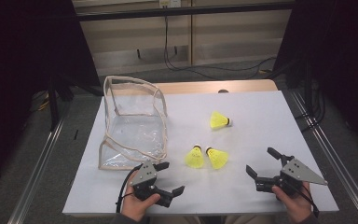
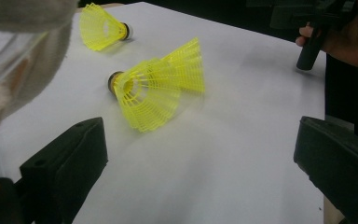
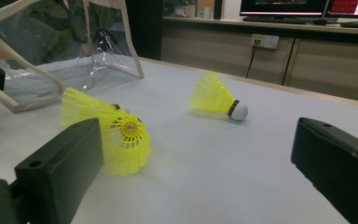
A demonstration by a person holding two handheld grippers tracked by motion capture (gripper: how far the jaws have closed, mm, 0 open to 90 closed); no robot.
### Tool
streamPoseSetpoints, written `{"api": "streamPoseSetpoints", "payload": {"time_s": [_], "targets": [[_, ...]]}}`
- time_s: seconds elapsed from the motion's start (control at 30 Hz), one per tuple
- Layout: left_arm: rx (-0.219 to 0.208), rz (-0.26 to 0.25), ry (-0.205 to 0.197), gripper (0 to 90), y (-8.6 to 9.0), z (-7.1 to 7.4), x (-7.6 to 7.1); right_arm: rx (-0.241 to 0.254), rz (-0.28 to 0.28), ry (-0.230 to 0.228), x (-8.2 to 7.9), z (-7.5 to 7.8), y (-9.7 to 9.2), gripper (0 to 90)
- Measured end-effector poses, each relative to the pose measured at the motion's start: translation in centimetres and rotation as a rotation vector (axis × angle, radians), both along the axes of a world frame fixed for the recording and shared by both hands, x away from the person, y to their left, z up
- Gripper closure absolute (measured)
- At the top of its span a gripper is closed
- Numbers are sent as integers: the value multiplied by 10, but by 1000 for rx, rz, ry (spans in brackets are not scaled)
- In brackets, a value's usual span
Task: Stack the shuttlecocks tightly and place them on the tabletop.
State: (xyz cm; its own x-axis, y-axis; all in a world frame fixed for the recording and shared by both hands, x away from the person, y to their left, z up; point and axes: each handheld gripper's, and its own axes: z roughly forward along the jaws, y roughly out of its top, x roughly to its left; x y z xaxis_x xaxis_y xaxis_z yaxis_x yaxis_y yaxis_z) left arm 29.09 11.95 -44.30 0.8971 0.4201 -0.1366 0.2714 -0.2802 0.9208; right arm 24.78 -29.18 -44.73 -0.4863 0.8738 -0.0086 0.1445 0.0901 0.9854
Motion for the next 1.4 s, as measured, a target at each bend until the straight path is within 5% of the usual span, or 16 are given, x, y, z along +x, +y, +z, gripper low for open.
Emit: {"api": "streamPoseSetpoints", "payload": {"time_s": [0.77,1.4], "targets": [[10,12,11,27,-32,0,5,-1,6,-1,0,0,1,17],[80,84,-2,28,-60,2,13,1,9,1,-1,0,1,20]]}}
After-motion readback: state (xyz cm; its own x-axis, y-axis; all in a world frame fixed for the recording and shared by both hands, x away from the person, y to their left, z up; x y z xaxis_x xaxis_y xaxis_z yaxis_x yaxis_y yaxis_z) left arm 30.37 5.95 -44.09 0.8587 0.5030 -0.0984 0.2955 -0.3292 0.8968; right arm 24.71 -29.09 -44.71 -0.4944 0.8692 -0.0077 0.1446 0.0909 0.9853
